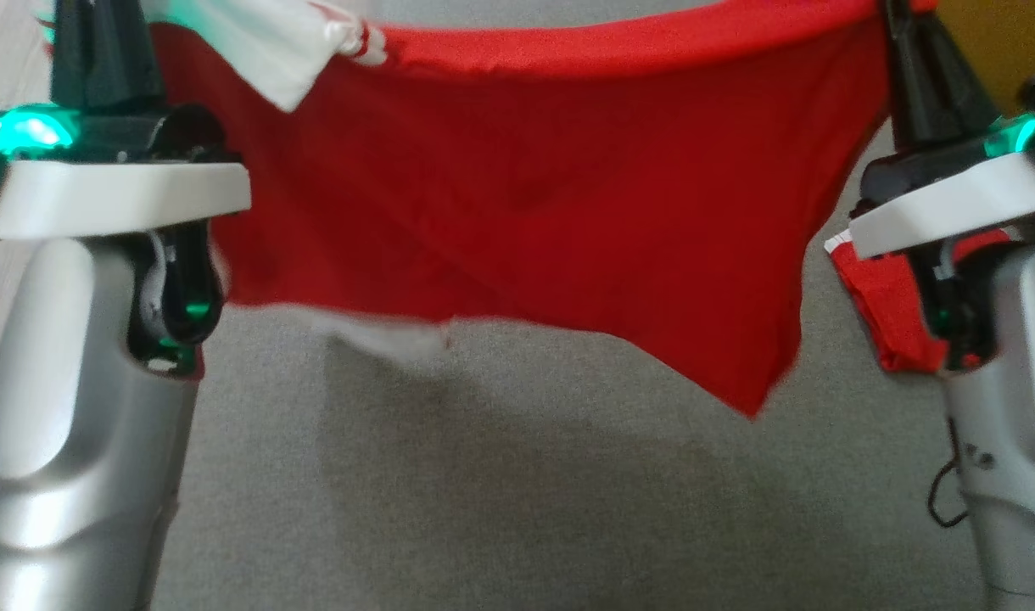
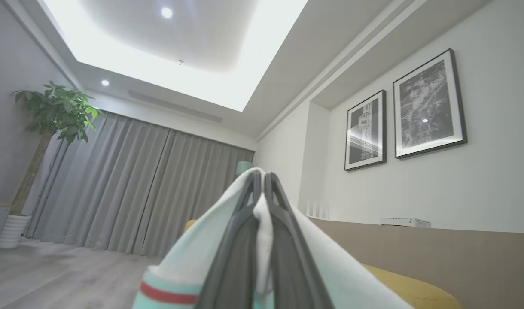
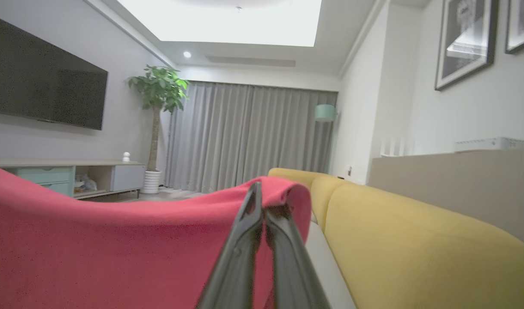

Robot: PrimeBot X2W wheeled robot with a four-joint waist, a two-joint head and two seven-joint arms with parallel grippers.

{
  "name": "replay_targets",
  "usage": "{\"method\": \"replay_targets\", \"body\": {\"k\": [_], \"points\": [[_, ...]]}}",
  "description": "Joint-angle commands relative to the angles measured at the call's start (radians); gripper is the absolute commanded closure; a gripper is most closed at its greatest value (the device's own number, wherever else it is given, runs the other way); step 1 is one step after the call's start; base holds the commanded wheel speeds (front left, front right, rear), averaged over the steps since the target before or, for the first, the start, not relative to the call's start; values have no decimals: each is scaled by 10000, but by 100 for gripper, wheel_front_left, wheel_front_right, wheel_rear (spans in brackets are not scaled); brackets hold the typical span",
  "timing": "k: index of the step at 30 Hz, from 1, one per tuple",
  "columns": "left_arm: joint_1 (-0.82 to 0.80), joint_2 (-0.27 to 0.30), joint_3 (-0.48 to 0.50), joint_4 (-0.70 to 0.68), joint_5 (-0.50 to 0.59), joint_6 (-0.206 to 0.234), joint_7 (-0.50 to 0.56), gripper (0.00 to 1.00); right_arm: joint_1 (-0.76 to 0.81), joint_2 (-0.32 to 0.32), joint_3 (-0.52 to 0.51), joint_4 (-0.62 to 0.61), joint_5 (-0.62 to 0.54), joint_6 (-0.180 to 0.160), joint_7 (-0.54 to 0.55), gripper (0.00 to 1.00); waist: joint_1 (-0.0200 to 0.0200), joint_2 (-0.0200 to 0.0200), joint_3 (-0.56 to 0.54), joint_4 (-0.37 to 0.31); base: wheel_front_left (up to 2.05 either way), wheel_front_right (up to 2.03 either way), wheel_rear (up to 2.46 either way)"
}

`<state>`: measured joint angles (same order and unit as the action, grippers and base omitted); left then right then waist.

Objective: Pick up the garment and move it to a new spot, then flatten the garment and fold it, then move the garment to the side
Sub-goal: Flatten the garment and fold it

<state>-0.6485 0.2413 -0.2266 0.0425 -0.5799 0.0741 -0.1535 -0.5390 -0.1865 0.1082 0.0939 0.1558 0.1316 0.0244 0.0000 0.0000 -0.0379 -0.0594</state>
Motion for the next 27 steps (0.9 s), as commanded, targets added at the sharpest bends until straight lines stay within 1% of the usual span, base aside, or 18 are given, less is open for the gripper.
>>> {"method": "replay_targets", "body": {"k": [1, 5, 8, 11, 14, 16, 19, 20, 23, 24, 27], "points": [[-340, 425, 403, -586, 24, 88, 177, 100, -283, -122, 183, -614, 168, -9, 182, 100, 0, 0, -14, -18, 0, 0, 0], [240, 794, 554, -1828, -147, 259, 796, 100, 88, -409, 6, -1805, 382, -9, 746, 100, 0, 0, 121, -51, 0, 0, 0], [763, 1207, 731, -2726, -199, 414, 1300, 100, 475, -506, -200, -2725, 437, -9, 1209, 100, 0, 0, 321, -53, 0, 0, 0], [921, 1521, 885, -3414, -270, 539, 1774, 100, 742, -526, -451, -3457, 444, -9, 1691, 100, 0, 0, 723, -10, 0, 0, 0], [639, 1701, 919, -3537, -375, 558, 2196, 100, 722, -580, -589, -3669, 345, -9, 2059, 100, 0, 0, 1251, 29, 0, 0, 0], [121, 1782, 885, -3316, -499, 478, 2504, 100, 376, -587, -596, -3474, 424, -9, 2204, 100, 0, 0, 1811, 21, 0, 0, 0], [-1184, 2030, 692, -2459, -362, 151, 2816, 100, -770, -811, -422, -2562, 443, -9, 2098, 100, 0, 0, 2796, -14, 0, 0, 0], [-2302, 2137, 517, -1475, -232, -136, 2949, 100, -1897, -1016, -186, -1563, 417, -9, 1914, 100, 0, 0, 3474, -31, 0, 0, 0], [-4303, 2207, 307, 355, 101, -532, 2875, 100, -4038, -1314, 494, 180, 274, -9, 1425, 100, 0, 0, 4467, -10, 0, 0, 0], [-4987, 2165, 256, 1015, 232, -627, 2725, 100, -4787, -1247, 616, 851, 410, -9, 1171, 100, 0, 0, 4708, 10, 0, 0, 0], [-6938, 1886, 241, 2872, 621, -620, 1977, 100, -6929, -1176, 615, 2841, 244, -9, 329, 100, 0, 0, 5224, 172, 0, 0, 0]]}}
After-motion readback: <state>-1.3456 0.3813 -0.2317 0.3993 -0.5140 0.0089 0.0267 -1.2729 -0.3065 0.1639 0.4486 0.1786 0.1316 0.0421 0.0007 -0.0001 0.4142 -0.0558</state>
